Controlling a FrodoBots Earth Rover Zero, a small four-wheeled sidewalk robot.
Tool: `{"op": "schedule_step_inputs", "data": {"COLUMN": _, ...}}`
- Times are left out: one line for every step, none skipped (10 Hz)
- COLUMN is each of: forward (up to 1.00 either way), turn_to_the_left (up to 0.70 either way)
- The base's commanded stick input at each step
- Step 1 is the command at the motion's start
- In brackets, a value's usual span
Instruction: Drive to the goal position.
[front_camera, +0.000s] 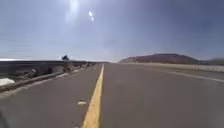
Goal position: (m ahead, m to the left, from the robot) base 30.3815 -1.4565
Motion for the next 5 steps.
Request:
{"op": "schedule_step_inputs", "data": {"forward": 0.85, "turn_to_the_left": 0.0}}
{"op": "schedule_step_inputs", "data": {"forward": 0.85, "turn_to_the_left": 0.0}}
{"op": "schedule_step_inputs", "data": {"forward": 0.85, "turn_to_the_left": 0.0}}
{"op": "schedule_step_inputs", "data": {"forward": 0.85, "turn_to_the_left": 0.0}}
{"op": "schedule_step_inputs", "data": {"forward": 0.85, "turn_to_the_left": 0.0}}
